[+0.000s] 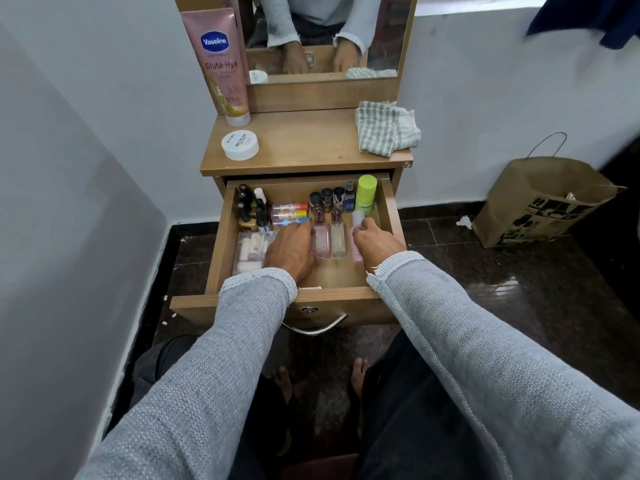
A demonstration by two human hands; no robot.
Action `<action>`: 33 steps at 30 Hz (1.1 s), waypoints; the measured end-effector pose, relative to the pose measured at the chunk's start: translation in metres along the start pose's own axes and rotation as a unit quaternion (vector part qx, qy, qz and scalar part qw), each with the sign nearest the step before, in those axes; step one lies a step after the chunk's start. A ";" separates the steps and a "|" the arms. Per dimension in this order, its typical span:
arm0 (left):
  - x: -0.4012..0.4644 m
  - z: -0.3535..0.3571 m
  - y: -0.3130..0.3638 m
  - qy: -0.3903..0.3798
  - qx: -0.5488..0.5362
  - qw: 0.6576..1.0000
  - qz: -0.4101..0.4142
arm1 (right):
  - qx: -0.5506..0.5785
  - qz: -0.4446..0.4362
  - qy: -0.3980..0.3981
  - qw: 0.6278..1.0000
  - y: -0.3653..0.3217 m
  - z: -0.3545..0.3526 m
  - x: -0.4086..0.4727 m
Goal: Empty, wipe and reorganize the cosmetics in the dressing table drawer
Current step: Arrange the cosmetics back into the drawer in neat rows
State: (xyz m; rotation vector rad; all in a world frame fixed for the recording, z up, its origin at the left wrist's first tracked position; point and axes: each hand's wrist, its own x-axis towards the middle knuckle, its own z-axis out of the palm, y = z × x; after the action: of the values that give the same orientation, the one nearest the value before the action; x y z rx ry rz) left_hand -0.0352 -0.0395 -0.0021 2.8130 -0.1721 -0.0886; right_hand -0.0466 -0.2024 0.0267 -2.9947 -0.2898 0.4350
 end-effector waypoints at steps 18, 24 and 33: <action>-0.005 -0.005 0.005 0.000 -0.005 1.000 -0.010 | -0.002 -0.008 0.003 1.000 0.001 0.003 0.003; -0.004 -0.004 0.005 -0.001 -0.005 1.000 -0.013 | 0.011 -0.017 0.001 1.000 0.002 0.006 0.005; -0.002 -0.001 0.003 -0.010 -0.001 1.000 -0.017 | 0.011 -0.019 0.011 1.000 0.000 0.005 0.008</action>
State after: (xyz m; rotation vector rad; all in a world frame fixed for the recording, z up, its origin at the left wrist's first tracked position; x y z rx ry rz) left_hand -0.0374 -0.0416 0.0004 2.8149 -0.1296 -0.1236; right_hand -0.0411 -0.2001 0.0198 -2.9663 -0.3364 0.3973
